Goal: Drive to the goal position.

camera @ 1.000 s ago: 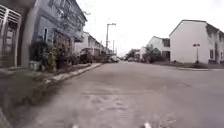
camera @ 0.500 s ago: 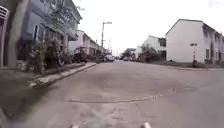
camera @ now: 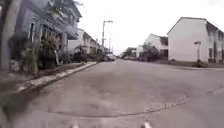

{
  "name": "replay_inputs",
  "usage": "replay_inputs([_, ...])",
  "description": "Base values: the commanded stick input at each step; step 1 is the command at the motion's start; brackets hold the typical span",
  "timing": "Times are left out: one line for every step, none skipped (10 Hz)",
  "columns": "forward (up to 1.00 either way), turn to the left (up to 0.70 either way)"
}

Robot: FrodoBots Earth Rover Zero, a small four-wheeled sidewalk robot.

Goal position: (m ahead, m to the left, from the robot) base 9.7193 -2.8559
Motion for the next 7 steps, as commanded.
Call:
replay_inputs([0.7,0.0])
replay_inputs([0.7,0.0])
replay_inputs([0.7,0.0])
replay_inputs([0.7,0.0])
replay_inputs([0.7,0.0])
replay_inputs([0.7,0.0])
replay_inputs([0.7,0.0])
